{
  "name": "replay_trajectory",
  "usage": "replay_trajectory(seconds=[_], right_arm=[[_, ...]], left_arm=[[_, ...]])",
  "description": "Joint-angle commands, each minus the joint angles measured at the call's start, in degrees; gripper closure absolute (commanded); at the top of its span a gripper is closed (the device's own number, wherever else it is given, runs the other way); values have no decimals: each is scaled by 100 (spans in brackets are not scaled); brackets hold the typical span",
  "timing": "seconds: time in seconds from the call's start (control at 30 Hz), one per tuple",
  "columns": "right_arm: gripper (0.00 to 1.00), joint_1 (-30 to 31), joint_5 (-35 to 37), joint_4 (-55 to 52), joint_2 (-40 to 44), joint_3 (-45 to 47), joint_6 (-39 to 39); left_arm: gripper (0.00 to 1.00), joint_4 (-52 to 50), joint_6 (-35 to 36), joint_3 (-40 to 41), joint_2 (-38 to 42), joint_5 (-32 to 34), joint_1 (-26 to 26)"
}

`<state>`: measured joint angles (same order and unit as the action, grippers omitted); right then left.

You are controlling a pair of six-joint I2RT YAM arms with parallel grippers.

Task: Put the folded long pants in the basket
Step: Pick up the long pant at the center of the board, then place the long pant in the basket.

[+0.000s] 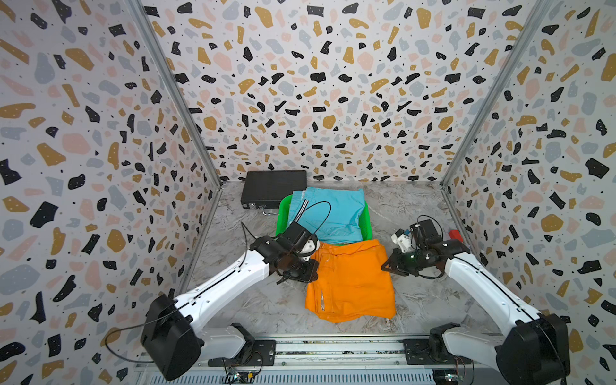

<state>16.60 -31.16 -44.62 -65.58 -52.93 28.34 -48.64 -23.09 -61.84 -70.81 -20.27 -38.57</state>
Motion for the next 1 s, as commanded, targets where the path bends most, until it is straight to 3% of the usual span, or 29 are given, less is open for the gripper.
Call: replay_trajectory(seconds=[0.0, 0.2, 0.4, 0.7, 0.97], right_arm=[[100, 10, 214, -558, 378, -621, -307], [100, 12, 95, -482, 338, -1886, -399], [100, 19, 220, -316, -516, -3025, -383], [100, 15, 259, -154, -2052, -4394, 31], [100, 10, 381, 44, -3063, -4912, 132]], left_arm=[[100, -195, 155, -616, 491, 19, 105], [100, -811, 454, -1868, 341, -119, 573], [100, -848, 768, -2650, -108, -366, 1197], [100, -919, 415, -3708, -1579, -1533, 2266], [100, -1055, 331, -4348, -2639, -1778, 2569]])
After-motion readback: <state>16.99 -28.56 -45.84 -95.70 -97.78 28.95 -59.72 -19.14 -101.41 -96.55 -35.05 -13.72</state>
